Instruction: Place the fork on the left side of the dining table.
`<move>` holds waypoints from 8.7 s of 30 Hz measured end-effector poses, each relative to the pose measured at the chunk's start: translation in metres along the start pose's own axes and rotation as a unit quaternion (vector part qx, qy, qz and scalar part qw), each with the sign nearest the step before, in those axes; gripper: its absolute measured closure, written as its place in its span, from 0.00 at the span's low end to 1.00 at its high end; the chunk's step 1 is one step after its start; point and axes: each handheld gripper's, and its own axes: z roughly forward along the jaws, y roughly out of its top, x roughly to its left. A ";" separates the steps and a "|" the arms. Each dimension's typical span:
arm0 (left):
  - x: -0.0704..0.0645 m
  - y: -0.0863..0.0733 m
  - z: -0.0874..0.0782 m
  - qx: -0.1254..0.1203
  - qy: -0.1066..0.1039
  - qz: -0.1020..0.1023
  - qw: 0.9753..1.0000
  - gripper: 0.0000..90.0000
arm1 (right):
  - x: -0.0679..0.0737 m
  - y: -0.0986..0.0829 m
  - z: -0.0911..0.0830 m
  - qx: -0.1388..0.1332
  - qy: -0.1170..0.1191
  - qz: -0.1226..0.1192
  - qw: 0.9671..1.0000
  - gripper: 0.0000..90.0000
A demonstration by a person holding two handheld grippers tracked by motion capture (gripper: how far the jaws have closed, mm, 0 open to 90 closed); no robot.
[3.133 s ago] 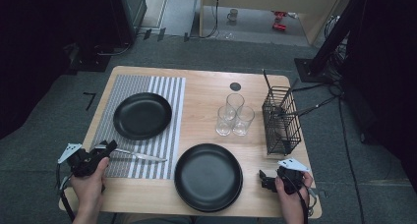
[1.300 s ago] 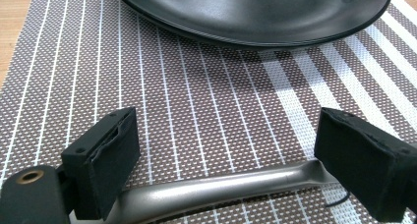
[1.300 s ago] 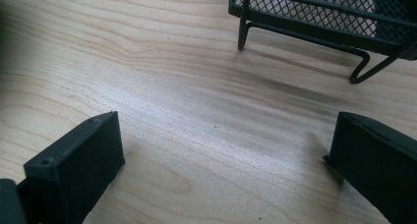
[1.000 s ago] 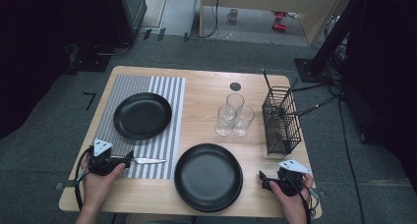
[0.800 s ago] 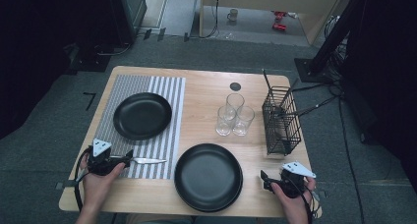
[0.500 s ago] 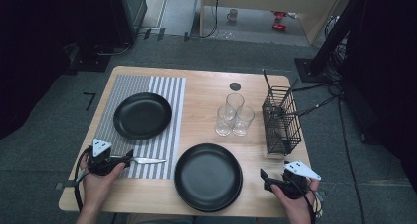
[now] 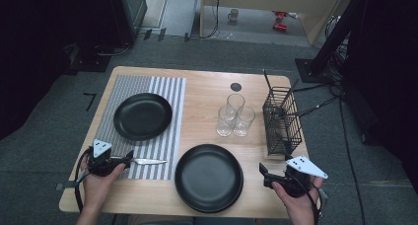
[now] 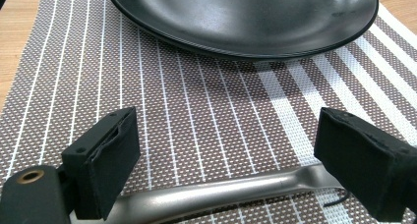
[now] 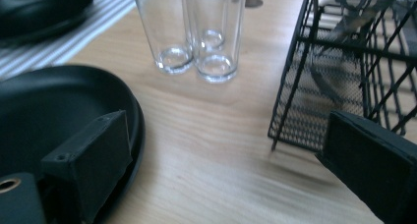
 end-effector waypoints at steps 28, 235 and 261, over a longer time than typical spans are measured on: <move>0.000 0.000 0.000 0.000 0.003 0.000 1.000 0.14 | 0.002 0.076 0.004 -0.025 -0.011 0.006 1.000 0.16; -0.223 0.093 0.013 -0.098 -0.181 0.132 0.970 0.43 | 0.123 0.136 0.030 -0.197 0.152 -0.019 0.968 0.98; -0.216 0.094 0.008 -0.134 -0.254 0.106 0.952 0.79 | 0.121 0.130 0.037 -0.172 0.182 -0.009 0.968 0.90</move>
